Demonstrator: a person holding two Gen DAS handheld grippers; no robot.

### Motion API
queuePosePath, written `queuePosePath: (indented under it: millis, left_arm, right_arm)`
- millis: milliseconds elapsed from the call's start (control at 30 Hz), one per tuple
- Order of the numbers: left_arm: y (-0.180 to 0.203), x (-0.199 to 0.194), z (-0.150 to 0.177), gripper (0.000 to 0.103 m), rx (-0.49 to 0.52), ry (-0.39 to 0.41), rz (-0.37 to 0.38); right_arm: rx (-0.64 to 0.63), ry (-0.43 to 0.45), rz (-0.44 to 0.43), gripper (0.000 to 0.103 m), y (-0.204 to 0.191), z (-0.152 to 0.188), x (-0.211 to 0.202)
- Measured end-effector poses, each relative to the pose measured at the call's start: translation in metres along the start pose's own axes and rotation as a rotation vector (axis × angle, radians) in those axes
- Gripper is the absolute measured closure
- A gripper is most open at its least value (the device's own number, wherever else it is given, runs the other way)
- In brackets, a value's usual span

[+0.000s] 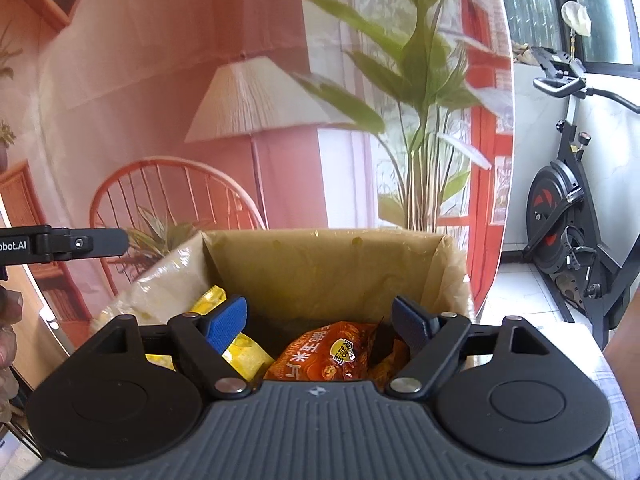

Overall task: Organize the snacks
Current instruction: 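Lower both bags into the box and open both tools, then move both tools back to the snack pile beside the box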

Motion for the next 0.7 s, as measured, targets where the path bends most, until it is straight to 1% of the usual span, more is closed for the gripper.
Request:
queuePosePath:
  millis: [133, 267, 467, 567, 667, 700]
  left_arm:
    - [0.003, -0.029, -0.003, 0.018, -0.009, 0.010, -0.003]
    - [0.008, -0.056, 0.007, 0.018, -0.010, 0.009, -0.007]
    - [0.011, -0.089, 0.046, 0.018, -0.021, -0.011, 0.006]
    - [0.010, -0.100, 0.070, 0.018, -0.005, -0.023, 0.000]
    - [0.010, -0.111, 0.100, 0.017, 0.014, -0.040, 0.005]
    - [0.010, -0.114, 0.110, 0.016, 0.017, -0.043, 0.007]
  right_arm:
    - [0.032, 0.025, -0.012, 0.021, 0.003, 0.000, -0.028]
    - [0.051, 0.048, -0.023, 0.021, 0.005, 0.005, -0.055]
    - [0.066, 0.063, -0.023, 0.021, 0.007, 0.030, -0.086]
    - [0.061, 0.061, -0.010, 0.020, 0.007, 0.052, -0.097]
    - [0.084, 0.038, -0.022, 0.020, 0.007, 0.077, -0.103]
    - [0.087, 0.031, -0.025, 0.020, 0.006, 0.087, -0.105]
Point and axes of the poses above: each gripper's, at about its wrist camera, not at the fingertips, and x roughly the way its jaws point, y to its right, z to its underside, the point moved 10 cm from there along x, roughly the way its jaws point, and after that the axes turned 12 degrees about z, right-handed, at the moved point
